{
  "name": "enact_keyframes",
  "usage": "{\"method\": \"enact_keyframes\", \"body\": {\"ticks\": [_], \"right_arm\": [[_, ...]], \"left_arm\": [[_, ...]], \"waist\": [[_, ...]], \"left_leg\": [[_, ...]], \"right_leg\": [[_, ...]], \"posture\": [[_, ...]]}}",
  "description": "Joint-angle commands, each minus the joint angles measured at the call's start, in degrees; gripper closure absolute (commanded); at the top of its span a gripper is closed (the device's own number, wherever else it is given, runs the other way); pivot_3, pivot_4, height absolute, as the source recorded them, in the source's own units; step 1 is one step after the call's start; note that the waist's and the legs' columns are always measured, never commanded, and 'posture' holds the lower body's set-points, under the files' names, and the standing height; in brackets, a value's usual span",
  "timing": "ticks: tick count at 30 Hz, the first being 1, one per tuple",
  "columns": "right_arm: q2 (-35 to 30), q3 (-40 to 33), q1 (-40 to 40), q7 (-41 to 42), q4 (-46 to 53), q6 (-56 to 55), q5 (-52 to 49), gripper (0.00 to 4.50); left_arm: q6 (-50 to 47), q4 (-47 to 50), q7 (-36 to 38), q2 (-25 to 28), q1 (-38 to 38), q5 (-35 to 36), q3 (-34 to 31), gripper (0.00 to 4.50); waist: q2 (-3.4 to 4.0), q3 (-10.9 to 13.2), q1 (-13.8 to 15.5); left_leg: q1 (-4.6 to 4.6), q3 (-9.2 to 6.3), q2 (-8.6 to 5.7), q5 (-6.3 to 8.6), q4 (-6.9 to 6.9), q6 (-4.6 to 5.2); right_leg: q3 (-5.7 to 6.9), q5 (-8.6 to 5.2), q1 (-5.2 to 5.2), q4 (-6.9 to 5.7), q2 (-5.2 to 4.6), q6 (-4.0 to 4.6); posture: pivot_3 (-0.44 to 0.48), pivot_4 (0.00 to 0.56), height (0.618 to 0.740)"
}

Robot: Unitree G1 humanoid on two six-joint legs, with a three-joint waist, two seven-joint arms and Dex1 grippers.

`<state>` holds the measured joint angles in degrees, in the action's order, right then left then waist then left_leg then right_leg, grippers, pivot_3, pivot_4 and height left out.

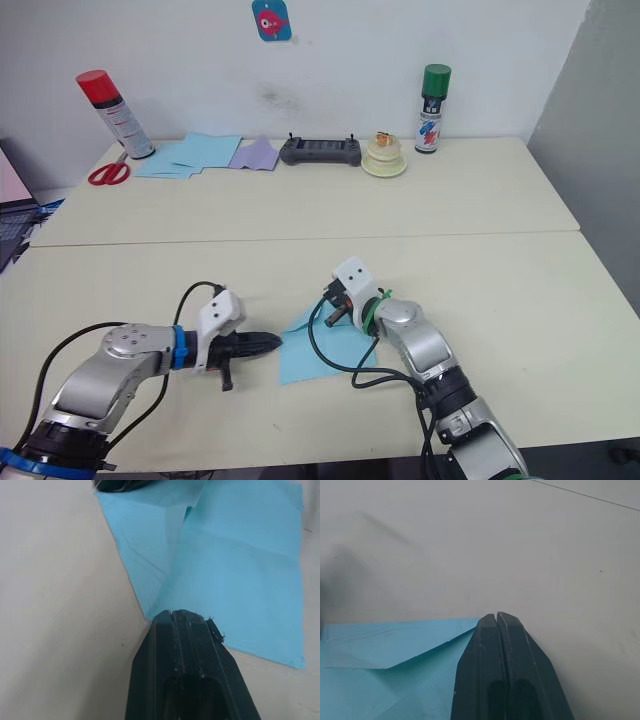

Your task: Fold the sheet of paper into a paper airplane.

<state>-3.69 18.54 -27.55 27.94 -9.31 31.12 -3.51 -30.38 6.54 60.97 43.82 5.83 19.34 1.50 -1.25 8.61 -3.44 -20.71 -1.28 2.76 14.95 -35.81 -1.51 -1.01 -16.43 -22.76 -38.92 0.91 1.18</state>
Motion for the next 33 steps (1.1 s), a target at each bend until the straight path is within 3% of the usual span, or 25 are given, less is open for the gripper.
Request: {"method": "enact_keyframes", "body": {"ticks": [1,6,12,15,23,29,32,33], "right_arm": [[-0.2,-0.4,1.2,0.8,-1.2,-0.1,-0.3,4.50],[0.0,-1.7,1.2,1.8,1.3,-1.6,-1.5,4.50],[-1.4,-4.0,0.6,2.5,10.0,3.1,-4.2,4.50],[-3.0,-5.4,0.9,3.6,16.1,7.7,-6.6,3.93],[-10.8,-14.8,2.6,4.4,29.4,26.3,-16.5,1.09],[-12.6,-27.3,6.8,4.7,32.4,47.2,-28.4,1.09],[-17.0,-26.8,9.1,6.6,31.2,43.8,-28.3,1.09],[-18.6,-25.3,9.9,7.6,30.8,41.5,-27.7,1.35]], "left_arm": [[-5.9,2.2,1.4,2.8,1.1,6.5,-6.6,4.46],[-8.7,4.0,1.7,4.8,6.2,9.8,-8.5,4.46],[-4.7,3.6,-1.2,-1.1,14.6,3.9,1.6,4.46],[-1.0,0.9,-2.9,-4.6,16.0,-1.4,8.2,4.50],[6.9,-6.0,-2.4,-4.7,15.3,-9.8,15.1,4.50],[10.9,-8.9,-1.6,-5.2,15.2,-10.7,15.2,4.50],[12.2,-10.0,-1.4,-5.5,15.2,-10.9,15.2,4.50],[12.4,-10.1,-1.3,-5.6,15.2,-11.0,15.1,4.50]], "waist": [[-0.24,0.3,0.1],[-0.43,0.6,0.2],[-0.43,1.1,0.8],[-0.44,1.1,0.9],[-0.44,1.1,1.5],[-0.45,1.1,1.5],[-0.43,1.1,1.6],[-0.43,1.1,1.6]], "left_leg": [[-0.06,-0.02,0.00,0.00,0.00,0.00],[-0.35,-0.05,-0.02,-0.01,-0.04,-0.02],[-0.76,-0.02,-0.08,-0.02,-0.16,-0.06],[-1.22,-0.02,-0.08,-0.03,-0.25,-0.11],[-1.68,-0.02,-0.08,0.00,-0.25,-0.13],[-1.55,0.02,-0.11,0.00,-0.29,-0.12],[-1.46,0.04,-0.12,-0.01,-0.29,-0.11],[-1.38,0.04,-0.14,0.00,-0.29,-0.10]], "right_leg": [[0.04,0.00,-0.07,-0.02,0.00,0.00],[0.07,0.01,-0.38,-0.10,-0.02,-0.01],[0.04,0.04,-0.60,-0.03,-0.10,-0.05],[-0.01,0.13,-1.02,-0.06,-0.09,-0.01],[0.15,0.25,-1.37,-0.09,-0.07,0.20],[0.14,0.12,-1.25,-0.14,-0.05,-0.03],[0.13,0.10,-1.21,-0.16,-0.02,-0.05],[0.13,0.09,-1.11,-0.14,-0.01,-0.07]], "posture": [[0.000,0.150,0.740],[0.000,0.150,0.740],[0.000,0.150,0.740],[0.000,0.150,0.740],[0.000,0.150,0.740],[0.000,0.150,0.740],[0.000,0.150,0.740],[0.000,0.150,0.740]]}}
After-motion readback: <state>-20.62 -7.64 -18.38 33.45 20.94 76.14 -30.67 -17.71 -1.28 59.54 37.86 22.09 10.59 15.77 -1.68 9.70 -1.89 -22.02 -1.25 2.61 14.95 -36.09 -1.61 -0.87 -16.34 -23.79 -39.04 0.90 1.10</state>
